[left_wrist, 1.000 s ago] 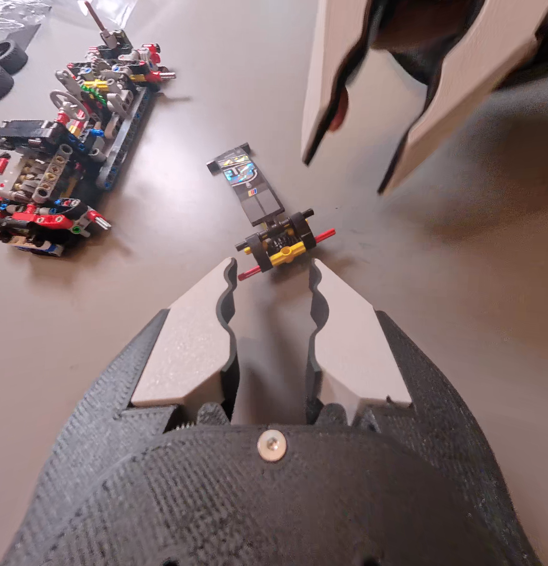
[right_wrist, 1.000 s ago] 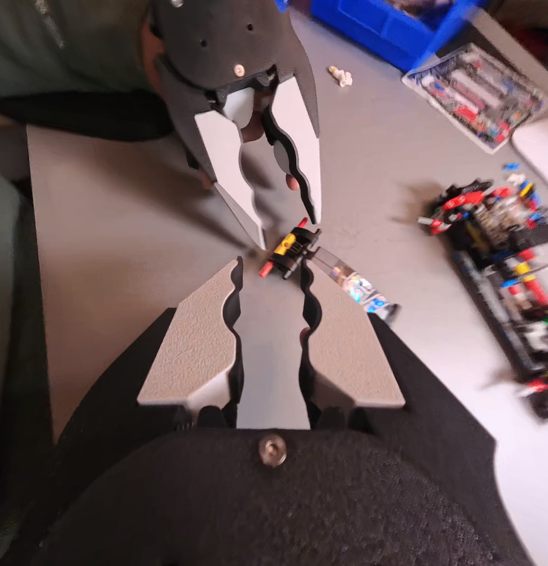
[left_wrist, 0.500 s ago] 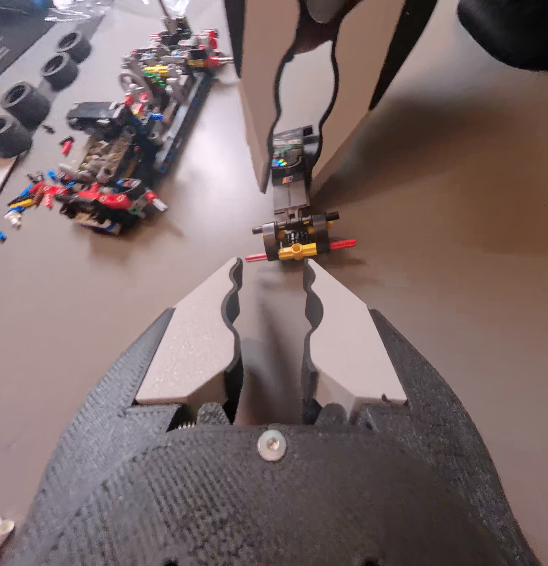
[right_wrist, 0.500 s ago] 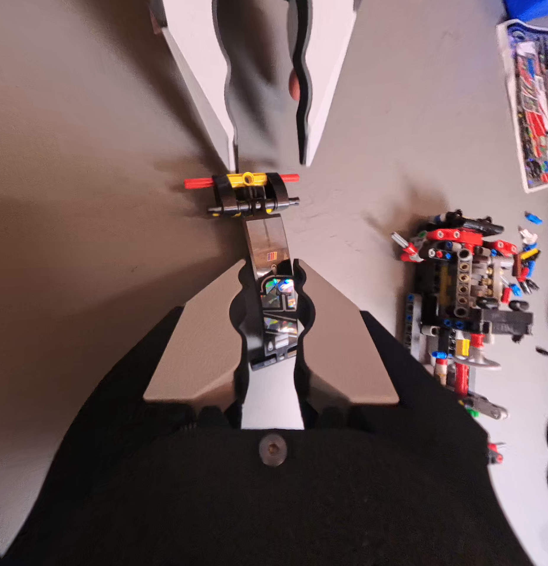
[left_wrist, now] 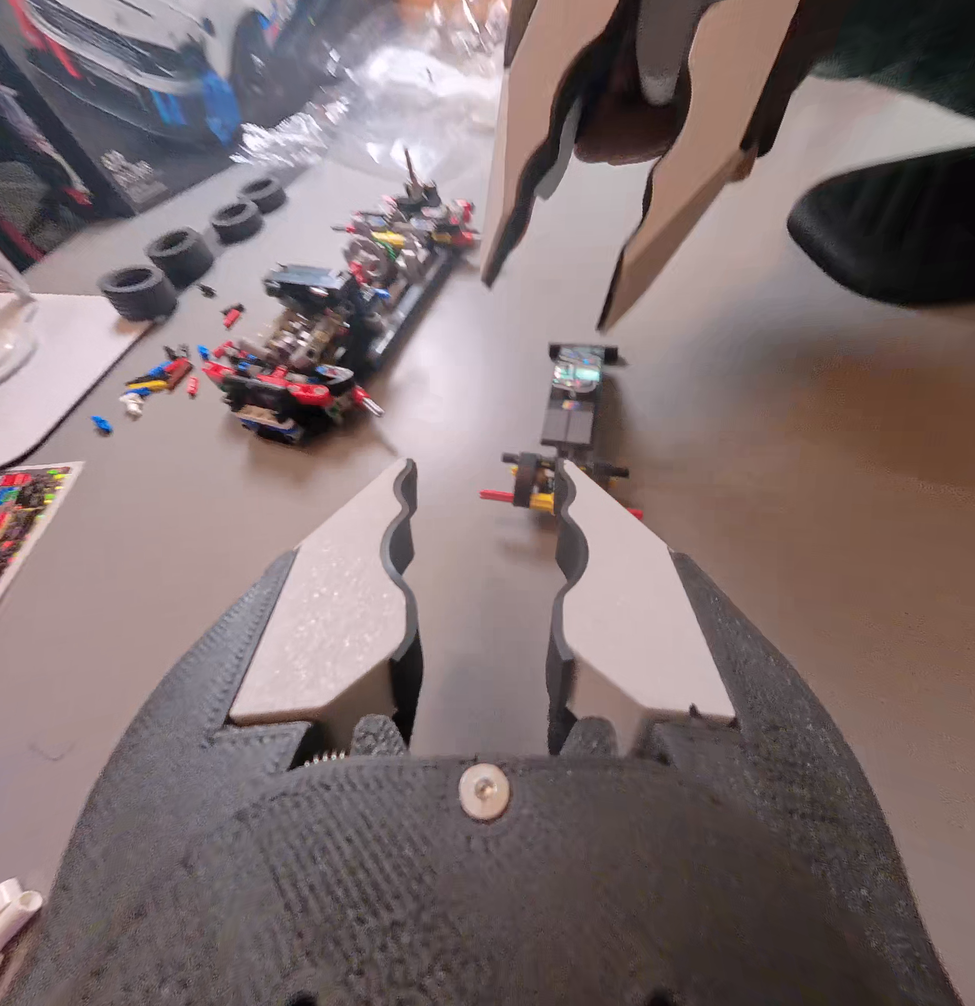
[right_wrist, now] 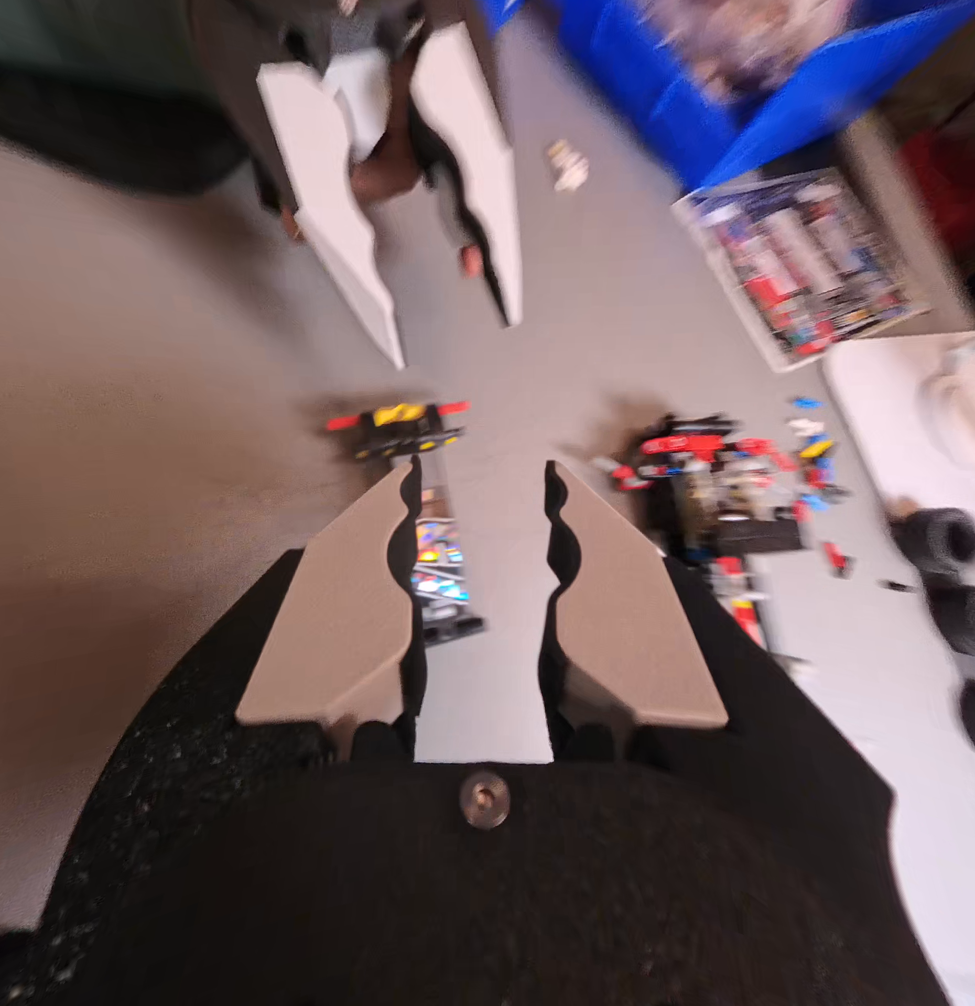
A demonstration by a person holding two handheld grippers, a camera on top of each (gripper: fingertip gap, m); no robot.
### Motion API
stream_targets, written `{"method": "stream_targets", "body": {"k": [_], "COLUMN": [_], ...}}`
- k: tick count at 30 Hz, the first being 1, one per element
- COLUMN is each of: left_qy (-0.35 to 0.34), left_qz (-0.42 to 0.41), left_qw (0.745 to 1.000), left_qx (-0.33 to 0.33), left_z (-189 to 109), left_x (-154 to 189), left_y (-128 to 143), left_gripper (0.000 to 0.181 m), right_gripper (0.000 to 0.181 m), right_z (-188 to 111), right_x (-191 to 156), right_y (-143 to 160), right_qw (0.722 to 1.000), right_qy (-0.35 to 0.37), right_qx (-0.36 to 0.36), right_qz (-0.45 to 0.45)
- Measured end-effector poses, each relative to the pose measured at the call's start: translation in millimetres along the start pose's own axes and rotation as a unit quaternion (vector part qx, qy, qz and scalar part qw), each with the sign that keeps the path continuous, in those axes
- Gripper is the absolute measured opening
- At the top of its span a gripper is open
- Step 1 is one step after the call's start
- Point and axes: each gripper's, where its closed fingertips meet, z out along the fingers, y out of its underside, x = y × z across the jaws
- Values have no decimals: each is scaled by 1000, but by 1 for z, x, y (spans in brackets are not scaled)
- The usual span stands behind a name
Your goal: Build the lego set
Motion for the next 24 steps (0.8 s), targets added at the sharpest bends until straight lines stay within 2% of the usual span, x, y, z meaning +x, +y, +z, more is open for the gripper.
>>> {"method": "stream_targets", "body": {"k": [1,4,7,9,12,15,18,22,24], "left_qy": [-15,-68,-118,-146,-185,-212,-241,-296,-306], "left_qz": [-6,-13,-25,-28,-18,-15,-17,11,-1], "left_qw": [1000,996,990,985,979,974,968,955,952], "left_qx": [16,53,77,86,81,75,71,29,5], "left_z": [-4,-13,-21,-26,-32,-35,-31,-18,-7], "left_x": [-8,-33,-58,-73,-97,-122,-157,-235,-277], "left_y": [-5,-13,-17,-22,-31,-45,-67,-109,-122], "left_gripper": [48,47,46,44,40,35,30,30,31], "right_gripper": [42,38,32,32,32,31,31,33,27], "right_z": [-13,-52,-84,-97,-101,-83,-44,11,25], "right_x": [20,99,185,238,305,336,348,365,374], "right_y": [-9,-20,-16,-8,8,-4,-33,-47,-46], "right_qw": [999,987,962,945,928,931,941,952,948], "right_qy": [25,146,255,308,356,344,334,303,309], "right_qx": [24,65,91,97,83,97,61,-16,-54], "right_qz": [6,17,46,60,73,67,-4,-41,-63]}}
